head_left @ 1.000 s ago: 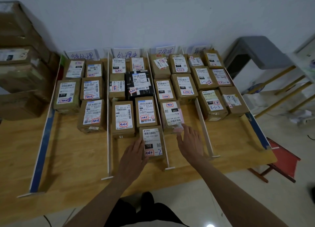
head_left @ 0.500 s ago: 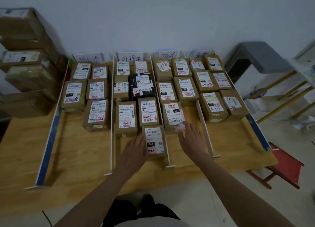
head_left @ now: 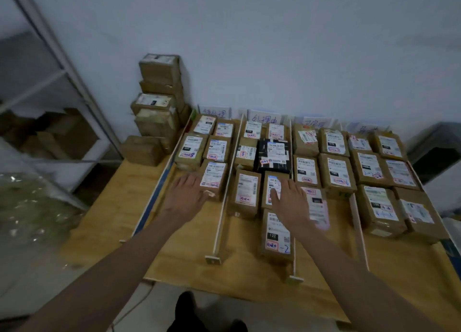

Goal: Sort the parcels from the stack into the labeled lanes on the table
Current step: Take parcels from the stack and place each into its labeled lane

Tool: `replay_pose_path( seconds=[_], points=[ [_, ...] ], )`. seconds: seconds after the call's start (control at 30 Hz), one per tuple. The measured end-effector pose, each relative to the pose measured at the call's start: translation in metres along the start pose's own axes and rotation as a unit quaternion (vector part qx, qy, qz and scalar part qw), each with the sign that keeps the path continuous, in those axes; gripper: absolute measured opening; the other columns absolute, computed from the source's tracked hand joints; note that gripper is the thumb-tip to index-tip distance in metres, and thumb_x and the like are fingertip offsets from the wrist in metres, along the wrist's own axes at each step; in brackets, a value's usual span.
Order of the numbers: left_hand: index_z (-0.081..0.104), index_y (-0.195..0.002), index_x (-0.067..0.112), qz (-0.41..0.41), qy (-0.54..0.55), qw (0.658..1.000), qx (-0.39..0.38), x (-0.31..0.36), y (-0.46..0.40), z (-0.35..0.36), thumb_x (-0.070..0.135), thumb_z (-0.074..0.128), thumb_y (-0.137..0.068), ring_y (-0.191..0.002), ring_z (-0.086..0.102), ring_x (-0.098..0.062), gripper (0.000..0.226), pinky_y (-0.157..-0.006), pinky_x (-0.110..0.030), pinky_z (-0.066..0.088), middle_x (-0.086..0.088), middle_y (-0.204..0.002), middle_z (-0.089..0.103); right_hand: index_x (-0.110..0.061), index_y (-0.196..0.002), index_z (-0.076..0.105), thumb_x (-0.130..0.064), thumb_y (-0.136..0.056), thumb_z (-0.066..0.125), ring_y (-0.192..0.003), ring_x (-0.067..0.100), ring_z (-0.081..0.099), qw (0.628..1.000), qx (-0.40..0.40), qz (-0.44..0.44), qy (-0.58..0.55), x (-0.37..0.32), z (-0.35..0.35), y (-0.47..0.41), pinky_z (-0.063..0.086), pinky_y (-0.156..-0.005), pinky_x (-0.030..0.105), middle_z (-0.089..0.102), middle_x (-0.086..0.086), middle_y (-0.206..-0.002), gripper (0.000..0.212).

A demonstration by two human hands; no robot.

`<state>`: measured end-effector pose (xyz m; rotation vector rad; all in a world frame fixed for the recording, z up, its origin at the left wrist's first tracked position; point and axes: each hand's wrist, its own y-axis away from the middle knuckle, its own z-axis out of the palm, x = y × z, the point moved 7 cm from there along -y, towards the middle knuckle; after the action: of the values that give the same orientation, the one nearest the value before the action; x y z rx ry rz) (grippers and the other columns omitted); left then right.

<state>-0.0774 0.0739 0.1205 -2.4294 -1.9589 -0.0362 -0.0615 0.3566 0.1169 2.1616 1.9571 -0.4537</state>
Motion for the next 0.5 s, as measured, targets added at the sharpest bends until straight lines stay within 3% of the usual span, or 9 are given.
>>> replay_pose_path(
  seconds=[0.23, 0.5],
  points=[
    [0.044, -0.140, 0.015, -0.109, 0.002, 0.994, 0.012, -0.099, 0.032, -0.031, 0.047, 0.038, -0.100, -0.135, 0.036, -0.023, 0.052, -0.114, -0.038, 0.026, -0.005, -0.144, 0.044, -0.015, -0.141, 0.044, -0.035, -0.103, 0.041, -0.134, 0.025, 0.044, 0.997, -0.005, -0.079, -0.013, -0.097, 0.014, -0.021, 0.033, -0.114, 0.040, 0.051, 0.007, -0.141, 0.043],
    [0.039, -0.145, 0.014, -0.145, 0.029, 0.989, 0.004, -0.188, 0.036, -0.028, 0.049, 0.034, -0.101, -0.141, 0.032, -0.022, 0.056, -0.119, -0.040, 0.021, -0.006, -0.150, 0.039, -0.016, -0.145, 0.040, -0.034, -0.102, 0.043, -0.133, 0.025, 0.045, 0.993, -0.021, -0.110, -0.022, -0.183, 0.051, -0.037, 0.034, -0.114, 0.041, 0.051, 0.006, -0.141, 0.046]
  ],
)
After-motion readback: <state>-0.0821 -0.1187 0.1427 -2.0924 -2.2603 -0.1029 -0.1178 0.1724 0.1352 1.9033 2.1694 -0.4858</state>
